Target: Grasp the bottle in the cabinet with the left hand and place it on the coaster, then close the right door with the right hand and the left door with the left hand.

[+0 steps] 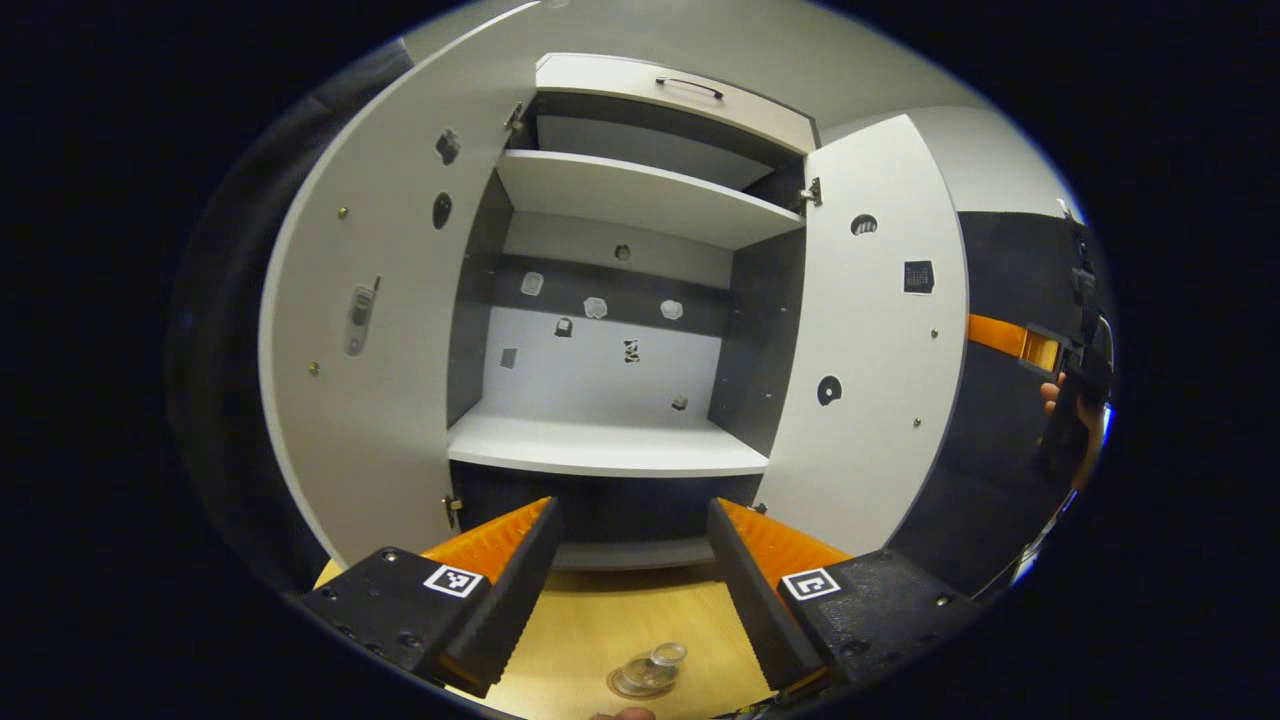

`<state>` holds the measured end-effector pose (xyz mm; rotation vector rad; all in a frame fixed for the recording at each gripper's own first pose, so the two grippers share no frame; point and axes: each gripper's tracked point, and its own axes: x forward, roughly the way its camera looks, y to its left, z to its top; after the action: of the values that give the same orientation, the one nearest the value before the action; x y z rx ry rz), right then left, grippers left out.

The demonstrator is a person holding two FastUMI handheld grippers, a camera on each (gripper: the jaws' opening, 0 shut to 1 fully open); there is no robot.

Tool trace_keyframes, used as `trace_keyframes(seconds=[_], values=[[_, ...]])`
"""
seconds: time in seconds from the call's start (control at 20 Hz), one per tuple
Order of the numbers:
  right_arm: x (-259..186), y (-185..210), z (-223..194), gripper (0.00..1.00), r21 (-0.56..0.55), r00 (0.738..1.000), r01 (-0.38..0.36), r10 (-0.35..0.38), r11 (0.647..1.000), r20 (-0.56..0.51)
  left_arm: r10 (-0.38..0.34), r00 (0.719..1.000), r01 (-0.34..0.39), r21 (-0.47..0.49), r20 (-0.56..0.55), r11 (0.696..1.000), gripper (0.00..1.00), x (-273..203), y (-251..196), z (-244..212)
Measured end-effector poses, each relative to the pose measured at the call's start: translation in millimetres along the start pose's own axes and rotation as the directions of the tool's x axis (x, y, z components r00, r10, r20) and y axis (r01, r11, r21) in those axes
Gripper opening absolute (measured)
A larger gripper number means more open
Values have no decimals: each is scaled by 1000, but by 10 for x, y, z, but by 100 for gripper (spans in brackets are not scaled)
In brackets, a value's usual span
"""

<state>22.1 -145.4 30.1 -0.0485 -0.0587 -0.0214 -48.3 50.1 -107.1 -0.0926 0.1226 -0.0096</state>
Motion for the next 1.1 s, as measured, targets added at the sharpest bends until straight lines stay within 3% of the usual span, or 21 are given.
trace_keyframes(seconds=[0.35,0.75,1.1], values=[[102,726,-18,98,69,980,-197,198,978,-10,93,995,-92,-45,20,995,93,-177,324,-30],[419,1244,-215,98,82,961,-267,272,960,-48,198,980,-196,-61,27,979,93,-496,708,-31],[811,1718,-292,100,90,961,-258,265,962,-74,297,955,-295,-66,22,953,93,-777,1075,-64]])
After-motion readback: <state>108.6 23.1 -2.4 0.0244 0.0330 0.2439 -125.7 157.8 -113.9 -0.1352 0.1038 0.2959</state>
